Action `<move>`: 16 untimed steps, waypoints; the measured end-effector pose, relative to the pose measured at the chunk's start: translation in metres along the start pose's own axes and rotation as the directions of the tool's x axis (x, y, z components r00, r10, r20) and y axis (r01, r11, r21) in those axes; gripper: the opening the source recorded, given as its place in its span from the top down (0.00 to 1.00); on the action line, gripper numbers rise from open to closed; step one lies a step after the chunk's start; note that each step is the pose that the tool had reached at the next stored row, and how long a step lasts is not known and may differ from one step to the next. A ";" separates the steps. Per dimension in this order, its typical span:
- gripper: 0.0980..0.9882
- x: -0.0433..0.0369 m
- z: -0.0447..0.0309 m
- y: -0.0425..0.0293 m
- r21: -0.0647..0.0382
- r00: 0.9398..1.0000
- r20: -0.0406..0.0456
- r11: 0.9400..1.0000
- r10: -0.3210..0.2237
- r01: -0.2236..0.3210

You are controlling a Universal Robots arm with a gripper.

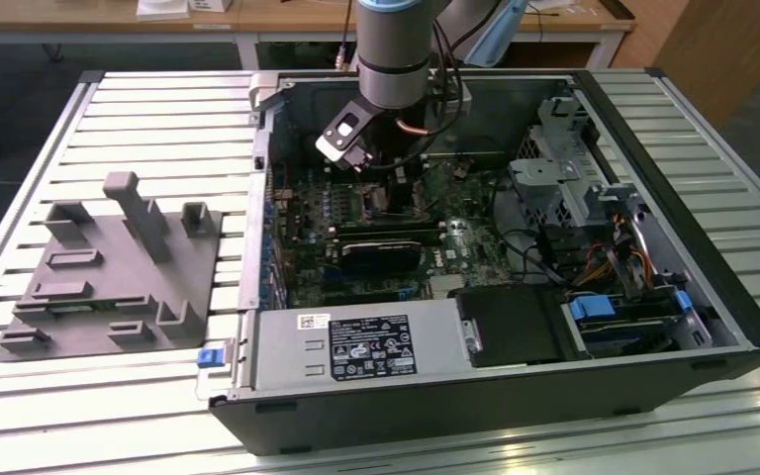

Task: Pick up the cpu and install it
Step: 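Place the cpu into insertion slot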

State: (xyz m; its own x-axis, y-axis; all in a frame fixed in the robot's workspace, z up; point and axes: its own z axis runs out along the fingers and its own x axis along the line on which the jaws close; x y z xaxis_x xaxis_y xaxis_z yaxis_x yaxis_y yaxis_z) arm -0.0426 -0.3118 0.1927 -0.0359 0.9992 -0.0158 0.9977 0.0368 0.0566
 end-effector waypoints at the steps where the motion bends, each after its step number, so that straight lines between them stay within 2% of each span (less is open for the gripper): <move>1: 0.49 -0.0001 -0.0001 0.0000 0.000 1.000 0.000 1.000 0.000 0.000; 2: 0.42 -0.0001 -0.0002 -0.0001 0.000 1.000 0.001 1.000 0.000 0.000; 11: 0.42 -0.0001 -0.0014 0.0000 0.000 1.000 0.000 1.000 0.000 0.000; 13: 0.43 -0.0001 -0.0015 0.0000 0.000 1.000 0.001 1.000 0.000 0.000; 14: 0.51 -0.0001 -0.0017 0.0000 0.001 1.000 0.001 1.000 0.000 0.000; 16: 0.51 -0.0002 -0.0026 0.0000 0.001 1.000 0.001 1.000 0.000 0.000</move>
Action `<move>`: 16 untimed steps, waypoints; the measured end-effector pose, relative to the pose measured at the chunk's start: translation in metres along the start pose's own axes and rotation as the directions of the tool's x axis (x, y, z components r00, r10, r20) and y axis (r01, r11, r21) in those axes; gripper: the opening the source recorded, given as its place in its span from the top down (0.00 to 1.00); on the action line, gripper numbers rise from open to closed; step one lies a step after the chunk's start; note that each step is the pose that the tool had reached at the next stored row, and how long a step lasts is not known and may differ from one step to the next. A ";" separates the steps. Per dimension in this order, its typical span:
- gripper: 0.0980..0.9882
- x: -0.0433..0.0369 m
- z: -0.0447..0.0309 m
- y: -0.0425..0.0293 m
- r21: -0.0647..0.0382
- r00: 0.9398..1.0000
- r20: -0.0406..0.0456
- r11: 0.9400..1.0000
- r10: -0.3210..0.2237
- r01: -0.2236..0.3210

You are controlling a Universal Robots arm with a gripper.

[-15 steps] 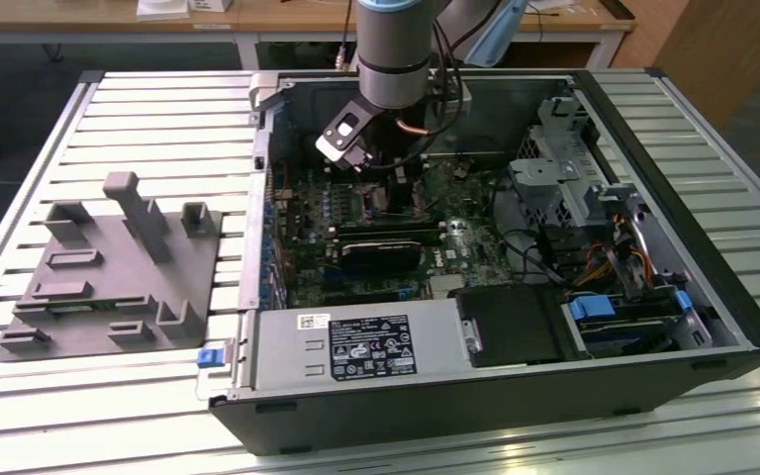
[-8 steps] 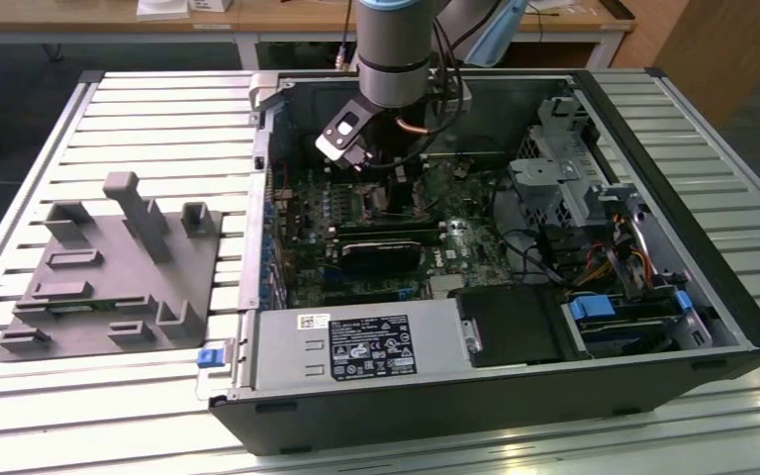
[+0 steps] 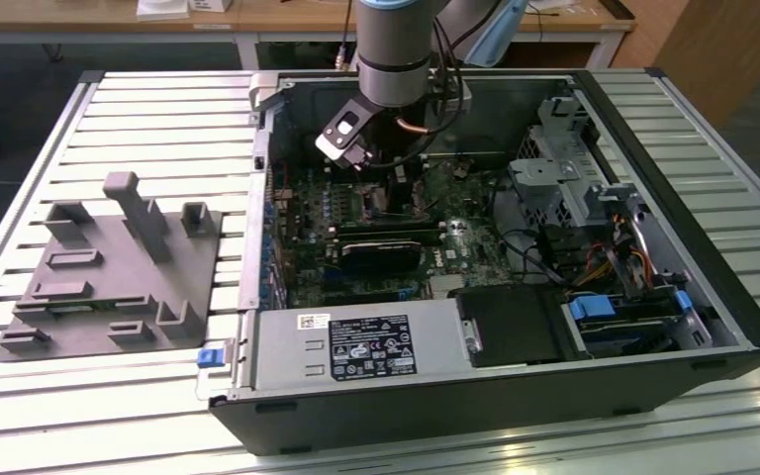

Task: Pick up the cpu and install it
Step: 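Place the cpu into insertion slot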

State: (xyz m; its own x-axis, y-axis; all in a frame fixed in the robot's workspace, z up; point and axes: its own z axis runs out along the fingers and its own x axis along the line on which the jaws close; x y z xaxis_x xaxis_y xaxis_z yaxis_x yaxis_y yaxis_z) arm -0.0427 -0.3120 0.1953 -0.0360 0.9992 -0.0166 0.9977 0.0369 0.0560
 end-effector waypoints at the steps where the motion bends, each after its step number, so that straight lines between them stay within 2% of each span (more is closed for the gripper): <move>1: 0.51 0.0000 -0.0005 0.0001 0.000 1.000 0.000 1.000 0.000 0.000; 7: 0.51 0.0000 -0.0011 0.0003 0.000 1.000 0.004 1.000 0.025 -0.025; 16: 0.51 0.0000 0.0006 0.0005 0.000 1.000 0.004 1.000 0.027 -0.027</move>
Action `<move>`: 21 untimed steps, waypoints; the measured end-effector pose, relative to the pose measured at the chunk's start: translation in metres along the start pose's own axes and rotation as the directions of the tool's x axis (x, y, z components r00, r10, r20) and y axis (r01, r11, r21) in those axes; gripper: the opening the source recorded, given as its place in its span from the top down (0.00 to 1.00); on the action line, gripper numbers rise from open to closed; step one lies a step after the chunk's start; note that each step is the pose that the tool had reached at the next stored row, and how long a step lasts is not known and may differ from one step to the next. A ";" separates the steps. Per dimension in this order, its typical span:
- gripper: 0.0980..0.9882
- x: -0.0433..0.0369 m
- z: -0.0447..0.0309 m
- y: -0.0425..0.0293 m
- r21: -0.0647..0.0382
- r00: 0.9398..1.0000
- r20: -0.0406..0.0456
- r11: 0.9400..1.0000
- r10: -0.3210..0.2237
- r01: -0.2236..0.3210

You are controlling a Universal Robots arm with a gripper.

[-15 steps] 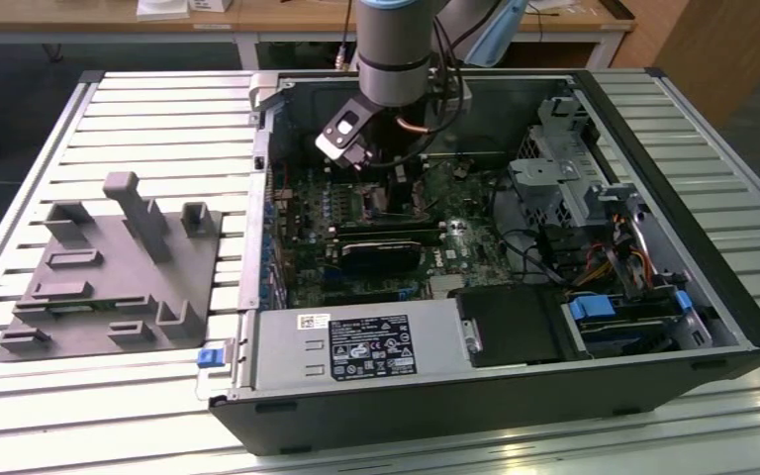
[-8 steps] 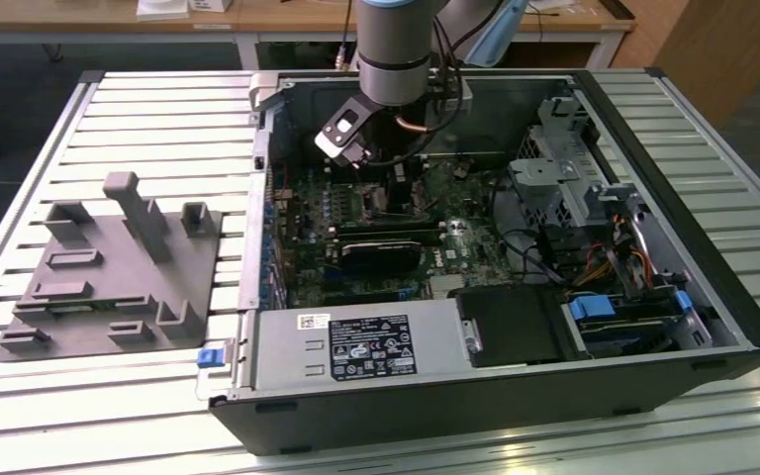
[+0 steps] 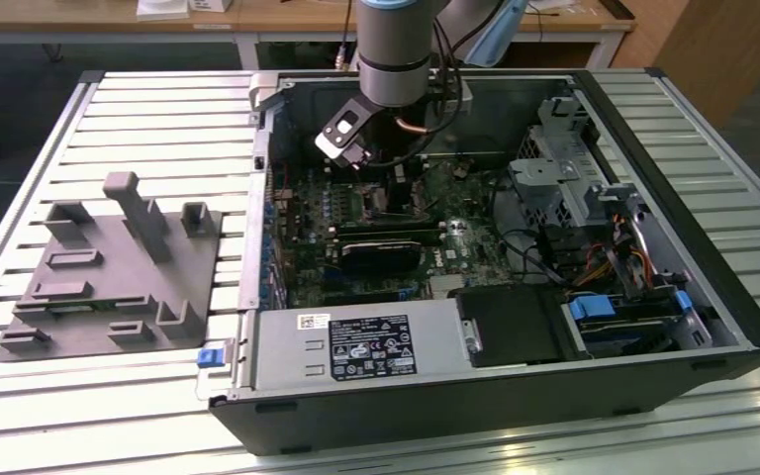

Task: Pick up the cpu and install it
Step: 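Place the cpu into insertion slot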

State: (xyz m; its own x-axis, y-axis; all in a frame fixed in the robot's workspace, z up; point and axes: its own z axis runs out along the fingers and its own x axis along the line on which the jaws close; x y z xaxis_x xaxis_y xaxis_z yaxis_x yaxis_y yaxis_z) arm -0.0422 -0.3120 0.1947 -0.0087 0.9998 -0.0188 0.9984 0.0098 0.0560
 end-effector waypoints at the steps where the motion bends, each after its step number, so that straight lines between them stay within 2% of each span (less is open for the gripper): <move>1: 0.51 0.0000 0.0001 0.0000 0.000 1.000 0.000 1.000 0.000 0.000; 13: 0.51 0.0000 0.0008 0.0000 0.000 1.000 0.000 1.000 0.000 0.000; 16: 0.49 0.0001 0.0009 0.0000 0.000 1.000 0.000 1.000 0.000 0.000; 17: 0.42 0.0001 0.0009 0.0000 0.000 1.000 0.000 1.000 0.000 0.000; 21: 0.42 -0.0001 0.0007 0.0000 0.000 1.000 0.000 1.000 0.000 0.000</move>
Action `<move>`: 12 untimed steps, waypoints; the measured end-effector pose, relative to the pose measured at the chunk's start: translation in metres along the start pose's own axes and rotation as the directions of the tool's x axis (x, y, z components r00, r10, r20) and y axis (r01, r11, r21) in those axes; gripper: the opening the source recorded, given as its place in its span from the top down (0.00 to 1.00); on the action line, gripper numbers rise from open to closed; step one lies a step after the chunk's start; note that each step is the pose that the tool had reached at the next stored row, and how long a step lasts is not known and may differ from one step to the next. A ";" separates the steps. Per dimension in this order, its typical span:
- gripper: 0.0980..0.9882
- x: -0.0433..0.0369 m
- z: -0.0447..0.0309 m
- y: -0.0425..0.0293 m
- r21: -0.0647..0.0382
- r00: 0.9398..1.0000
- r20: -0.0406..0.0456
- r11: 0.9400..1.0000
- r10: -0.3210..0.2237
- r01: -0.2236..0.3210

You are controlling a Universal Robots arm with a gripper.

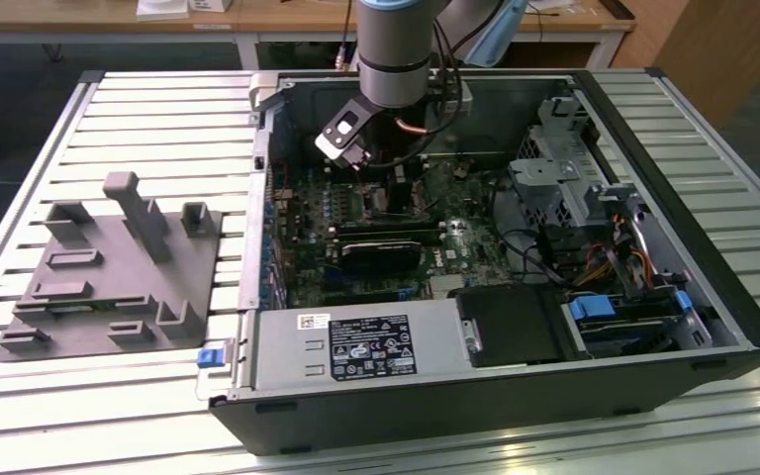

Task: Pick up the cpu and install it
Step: 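Place the cpu into insertion slot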

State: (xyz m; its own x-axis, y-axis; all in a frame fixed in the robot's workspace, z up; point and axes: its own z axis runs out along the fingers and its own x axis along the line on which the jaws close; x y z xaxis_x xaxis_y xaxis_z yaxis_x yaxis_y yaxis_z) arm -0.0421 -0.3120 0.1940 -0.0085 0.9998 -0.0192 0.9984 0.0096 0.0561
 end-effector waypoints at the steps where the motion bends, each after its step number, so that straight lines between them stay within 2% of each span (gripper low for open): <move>1: 0.42 -0.0003 0.0000 0.0001 0.000 1.000 0.000 1.000 0.000 0.000; 9: 0.42 -0.0006 0.0001 0.0029 0.000 1.000 0.000 1.000 0.007 -0.007; 11: 0.44 -0.0006 -0.0008 0.0029 0.000 1.000 0.001 1.000 0.007 -0.007; 12: 0.51 -0.0006 -0.0012 0.0029 0.000 1.000 0.001 1.000 0.007 -0.007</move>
State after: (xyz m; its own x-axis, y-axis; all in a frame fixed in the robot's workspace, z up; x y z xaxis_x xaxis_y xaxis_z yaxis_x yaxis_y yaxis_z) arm -0.0393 -0.3126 0.1953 -0.0018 0.9998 -0.0194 0.9984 0.0029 0.0560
